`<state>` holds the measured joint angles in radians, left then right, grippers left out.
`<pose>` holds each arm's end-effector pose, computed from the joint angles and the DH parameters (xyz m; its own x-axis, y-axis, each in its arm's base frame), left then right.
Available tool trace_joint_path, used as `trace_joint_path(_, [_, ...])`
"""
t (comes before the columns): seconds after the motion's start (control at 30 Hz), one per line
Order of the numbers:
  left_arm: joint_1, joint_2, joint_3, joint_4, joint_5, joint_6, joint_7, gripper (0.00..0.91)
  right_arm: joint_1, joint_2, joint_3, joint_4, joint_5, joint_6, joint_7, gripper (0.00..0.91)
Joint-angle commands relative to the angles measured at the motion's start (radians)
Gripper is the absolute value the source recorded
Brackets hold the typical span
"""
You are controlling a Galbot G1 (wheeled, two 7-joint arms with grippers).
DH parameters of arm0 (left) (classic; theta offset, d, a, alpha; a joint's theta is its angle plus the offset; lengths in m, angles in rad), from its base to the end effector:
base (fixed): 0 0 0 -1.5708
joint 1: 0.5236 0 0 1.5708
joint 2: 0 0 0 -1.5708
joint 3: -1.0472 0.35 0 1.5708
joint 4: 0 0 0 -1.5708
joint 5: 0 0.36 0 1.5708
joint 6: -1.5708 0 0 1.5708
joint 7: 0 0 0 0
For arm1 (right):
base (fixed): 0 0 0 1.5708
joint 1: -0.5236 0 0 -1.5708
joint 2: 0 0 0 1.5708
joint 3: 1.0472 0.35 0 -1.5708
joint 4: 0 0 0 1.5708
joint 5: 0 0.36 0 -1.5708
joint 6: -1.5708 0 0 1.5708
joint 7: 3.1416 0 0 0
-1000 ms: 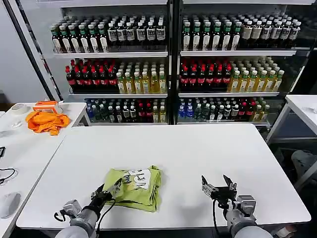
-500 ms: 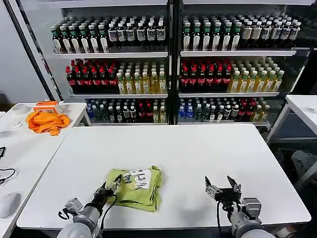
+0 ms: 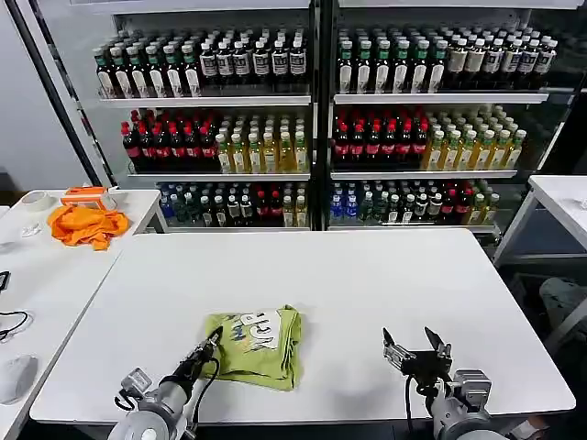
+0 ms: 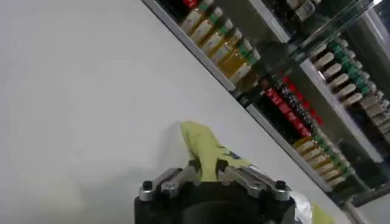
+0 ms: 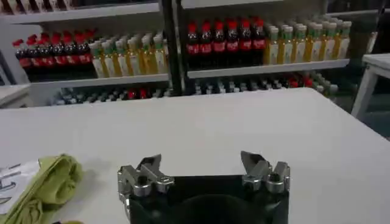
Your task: Fold and organize the clothes.
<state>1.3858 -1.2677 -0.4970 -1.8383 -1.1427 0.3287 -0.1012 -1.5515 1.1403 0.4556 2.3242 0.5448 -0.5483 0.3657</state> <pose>0.2457 0.0672 -0.3473 -0.8888 0.2728 0.3683 -0.0908 0.6829 -0.7248 0.1802 -0.0271 -0.2156 -0.9144 -0.0571 0.4009 -0.0373 0.9977 0.0572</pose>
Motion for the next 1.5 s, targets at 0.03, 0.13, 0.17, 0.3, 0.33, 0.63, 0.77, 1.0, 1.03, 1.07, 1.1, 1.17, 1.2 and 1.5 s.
trace_joint_path(0.03, [0.003, -0.019, -0.041, -0.035, -0.163, -0.003, 0.008, 0.02, -0.014, -0.001, 0.009, 0.013, 0.0, 0.0, 0.0, 0.907])
trace_joint_path(0.13, [0.015, -0.017, -0.073, -0.071, -0.185, -0.003, 0.005, 0.02, -0.017, -0.001, 0.01, 0.015, 0.001, 0.001, -0.001, 0.907])
trace_joint_path(0.17, [0.02, -0.015, -0.089, -0.085, -0.196, -0.002, -0.001, 0.02, -0.017, 0.0, 0.009, 0.015, 0.001, 0.001, -0.001, 0.907])
trace_joint_path(0.3, [0.059, 0.026, -0.212, -0.179, -0.221, 0.003, -0.022, 0.02, -0.005, 0.003, 0.001, 0.011, 0.003, 0.002, -0.002, 0.907])
trace_joint_path(0.33, [0.07, 0.062, -0.255, -0.193, -0.222, 0.007, -0.021, 0.02, 0.001, 0.003, -0.002, 0.007, 0.005, 0.002, -0.003, 0.907])
trace_joint_path(0.63, [0.1, 0.487, -0.692, -0.226, -0.204, 0.059, 0.0, 0.02, 0.072, 0.002, -0.028, -0.029, 0.028, 0.008, -0.008, 0.907])
trace_joint_path(0.77, [0.083, 0.577, -0.654, -0.259, 0.028, 0.053, 0.005, 0.02, 0.081, 0.005, -0.033, -0.036, 0.03, 0.012, -0.012, 0.907])
trace_joint_path(1.0, [0.123, 0.448, -0.227, -0.23, 0.761, -0.016, 0.064, 0.02, 0.071, 0.002, -0.023, -0.043, 0.029, 0.019, -0.016, 0.907])
trace_joint_path(1.03, [0.126, 0.425, -0.172, -0.206, 0.821, -0.031, 0.065, 0.02, 0.07, 0.0, -0.021, -0.044, 0.029, 0.021, -0.017, 0.907])
trace_joint_path(1.07, [0.125, 0.411, -0.097, -0.18, 0.888, -0.035, 0.064, 0.02, 0.068, 0.0, -0.018, -0.045, 0.028, 0.022, -0.018, 0.907])
trace_joint_path(1.1, [0.113, 0.384, -0.045, -0.159, 0.971, -0.041, 0.064, 0.02, 0.068, 0.0, -0.017, -0.046, 0.028, 0.022, -0.017, 0.907])
trace_joint_path(1.17, [0.079, 0.346, 0.027, -0.055, 1.113, -0.113, 0.06, 0.02, 0.067, 0.002, -0.016, -0.049, 0.026, 0.023, -0.017, 0.907])
trace_joint_path(1.2, [0.066, 0.329, 0.051, -0.043, 1.133, -0.115, 0.053, 0.02, 0.065, 0.003, -0.015, -0.048, 0.026, 0.024, -0.016, 0.907])
trace_joint_path(1.5, [-0.077, 0.309, 0.147, -0.239, 0.899, -0.042, 0.03, 0.02, 0.048, 0.005, -0.005, -0.038, 0.021, 0.022, -0.015, 0.907])
